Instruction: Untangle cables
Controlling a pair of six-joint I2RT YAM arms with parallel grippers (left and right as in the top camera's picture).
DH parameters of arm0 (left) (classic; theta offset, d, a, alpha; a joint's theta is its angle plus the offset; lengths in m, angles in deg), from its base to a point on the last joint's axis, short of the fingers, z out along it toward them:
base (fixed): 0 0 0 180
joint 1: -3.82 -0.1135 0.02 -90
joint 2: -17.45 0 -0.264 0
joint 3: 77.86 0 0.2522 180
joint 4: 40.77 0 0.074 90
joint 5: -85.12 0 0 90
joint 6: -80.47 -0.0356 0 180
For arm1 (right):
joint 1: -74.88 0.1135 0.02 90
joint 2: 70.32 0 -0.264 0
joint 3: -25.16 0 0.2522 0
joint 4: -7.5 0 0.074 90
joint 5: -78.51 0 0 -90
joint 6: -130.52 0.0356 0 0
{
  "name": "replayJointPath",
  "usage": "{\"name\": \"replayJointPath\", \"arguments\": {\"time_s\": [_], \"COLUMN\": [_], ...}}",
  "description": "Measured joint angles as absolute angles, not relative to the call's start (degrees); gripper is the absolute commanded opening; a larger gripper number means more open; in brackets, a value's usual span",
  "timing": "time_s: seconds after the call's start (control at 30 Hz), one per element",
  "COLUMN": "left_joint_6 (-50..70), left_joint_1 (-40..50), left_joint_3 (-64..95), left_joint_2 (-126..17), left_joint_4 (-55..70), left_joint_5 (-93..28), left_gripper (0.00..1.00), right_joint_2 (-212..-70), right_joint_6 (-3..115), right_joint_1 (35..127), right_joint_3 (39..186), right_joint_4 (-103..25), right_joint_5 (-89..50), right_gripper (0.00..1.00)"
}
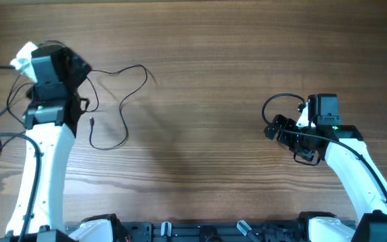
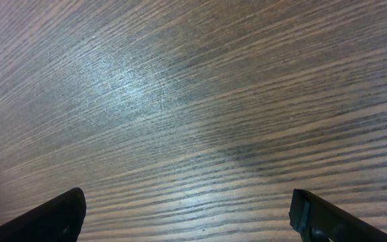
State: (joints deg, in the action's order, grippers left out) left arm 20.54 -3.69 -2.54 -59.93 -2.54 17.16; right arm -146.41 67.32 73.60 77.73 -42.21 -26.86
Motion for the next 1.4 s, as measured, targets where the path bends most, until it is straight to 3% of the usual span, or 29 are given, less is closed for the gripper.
{"name": "replayJointPath", "arguments": {"time_s": [0.23, 0.43, 0.67, 0.87, 0.93, 1.0, 1.1, 1.4], "left_joint_6": [20.5, 20.5, 20.6, 22.7, 23.8, 24.9, 25.2, 24.0], "left_joint_1": [-10.7, -17.1, -15.9, -14.8, -14.9, -14.9, -14.9, -15.6], "left_joint_3": [-3.8, -4.2, -4.2, -4.2, -4.2, -4.3, -4.3, -4.6], "left_joint_2": [-72.0, -77.3, -77.3, -77.5, -78.8, -81.3, -82.5, -78.7], "left_joint_4": [-1.0, -3.2, -5.3, -5.6, -6.1, -8.1, -9.2, -5.8], "left_joint_5": [22.7, 19.3, 8.7, 7.2, 7.2, 7.2, 7.1, 8.3], "left_gripper": [1.0, 1.0, 1.0, 0.98, 0.83, 0.41, 0.04, 0.04], "right_joint_2": [-146.4, -146.4, -146.4, -146.4, -146.4, -146.4, -146.4, -146.4], "right_joint_6": [67.3, 67.3, 67.3, 67.3, 67.3, 67.3, 67.3, 67.3], "right_joint_1": [73.6, 73.6, 73.6, 73.6, 73.6, 73.6, 73.6, 73.6], "right_joint_3": [77.7, 77.7, 77.7, 77.7, 77.7, 77.7, 77.7, 77.7], "right_joint_4": [-42.4, -41.4, -41.3, -41.4, -41.4, -41.4, -41.4, -42.7], "right_joint_5": [-26.9, -26.9, -26.8, -26.9, -26.9, -26.9, -26.9, -26.8], "right_gripper": [1.0, 1.0, 1.0, 1.0, 0.99, 1.0, 1.0, 1.0]}}
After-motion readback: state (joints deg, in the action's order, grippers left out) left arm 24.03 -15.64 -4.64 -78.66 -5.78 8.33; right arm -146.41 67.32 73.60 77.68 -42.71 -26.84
